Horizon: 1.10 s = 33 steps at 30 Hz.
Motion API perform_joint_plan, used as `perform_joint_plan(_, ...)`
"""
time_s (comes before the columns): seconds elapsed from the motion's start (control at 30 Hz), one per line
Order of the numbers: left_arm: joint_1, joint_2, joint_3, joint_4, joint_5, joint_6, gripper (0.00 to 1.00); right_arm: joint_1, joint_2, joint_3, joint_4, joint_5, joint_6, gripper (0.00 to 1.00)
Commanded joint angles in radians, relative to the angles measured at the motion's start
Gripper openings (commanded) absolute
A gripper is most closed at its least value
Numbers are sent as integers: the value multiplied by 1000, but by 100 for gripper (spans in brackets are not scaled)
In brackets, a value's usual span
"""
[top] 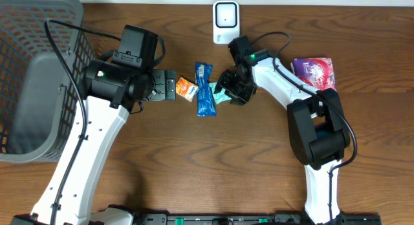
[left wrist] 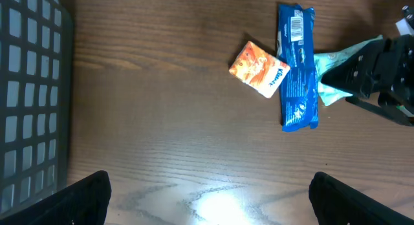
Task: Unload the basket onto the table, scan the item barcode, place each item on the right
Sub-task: 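Lift the green pack with the right gripper and carry it right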
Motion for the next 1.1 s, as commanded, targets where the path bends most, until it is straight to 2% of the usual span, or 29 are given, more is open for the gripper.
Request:
perform_joint_plan(0.0, 4, 5, 5, -4, -9, -10, 98, -6, -4, -43, 12, 104, 37, 56)
perform_joint_plan(0.03, 4, 5, 5, -4, -9, -10, 98, -6, -4, -49, 13, 137, 19, 52)
perform_joint_plan(0.17, 4, 5, 5, -3, -9, -10, 98, -13, -8, -56, 21, 226, -277, 41)
perform_joint_plan(0.33, 4, 5, 5, -4, -9, -10, 98, -51, -63, -26, -120, 237, -622, 45)
perform_joint_plan(0.4, 4, 5, 5, -4, -9, -10, 98, -67, -87, 5, -204, 287, -692, 45)
perform_joint_plan(0.43, 4, 5, 5, -4, -9, -10, 98, -78, -108, 33, -269, 363, -710, 48)
perform_joint_plan(0.5, 4, 5, 5, -4, -9, -10, 98, -91, -136, 60, -300, 374, -710, 54)
perform_joint_plan(0.6, 4, 5, 5, -4, -9, -10, 98, -98, -154, 65, -282, 289, -709, 61)
perform_joint_plan(0.8, 4, 5, 5, -4, -9, -10, 98, -129, -145, 35, -176, 105, -692, 61)
perform_joint_plan(1.07, 4, 5, 5, -4, -9, -10, 98, -205, -127, -111, 6, 5, -497, 57)
